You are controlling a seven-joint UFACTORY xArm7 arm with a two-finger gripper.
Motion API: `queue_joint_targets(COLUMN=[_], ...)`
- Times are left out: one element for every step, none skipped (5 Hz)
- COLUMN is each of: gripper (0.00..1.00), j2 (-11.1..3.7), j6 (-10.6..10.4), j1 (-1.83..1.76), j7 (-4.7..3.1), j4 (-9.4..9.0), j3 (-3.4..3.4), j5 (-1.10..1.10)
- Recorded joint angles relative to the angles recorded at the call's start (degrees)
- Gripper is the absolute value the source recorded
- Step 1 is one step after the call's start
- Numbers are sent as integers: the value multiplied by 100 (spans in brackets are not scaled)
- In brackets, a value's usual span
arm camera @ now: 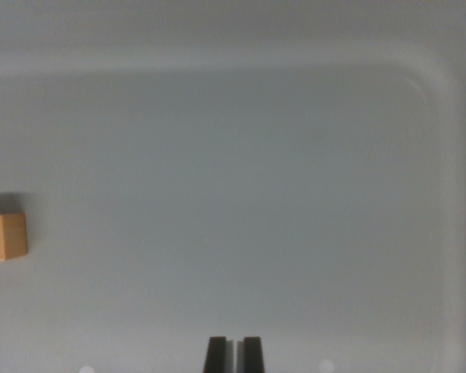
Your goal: Push wooden cube
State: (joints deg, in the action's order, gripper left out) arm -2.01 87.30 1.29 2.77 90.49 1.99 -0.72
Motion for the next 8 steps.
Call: queue_joint_targets(gripper=[0, 0, 0, 0, 0, 0, 0, 0], j2=[0, 0, -11, -11, -49, -49, -111, -111], j6=[0, 0, -19, -19, -82, -82, -185, -185], j1=[0, 0, -8, -8, -35, -35, -80, -80], j7=[0, 0, 11, 11, 48, 48, 109, 109], j4=[0, 0, -10, -10, -45, -45, -102, -102], j3=[0, 0, 5, 5, 22, 22, 49, 49], j5=[0, 0, 2, 2, 9, 9, 20, 20])
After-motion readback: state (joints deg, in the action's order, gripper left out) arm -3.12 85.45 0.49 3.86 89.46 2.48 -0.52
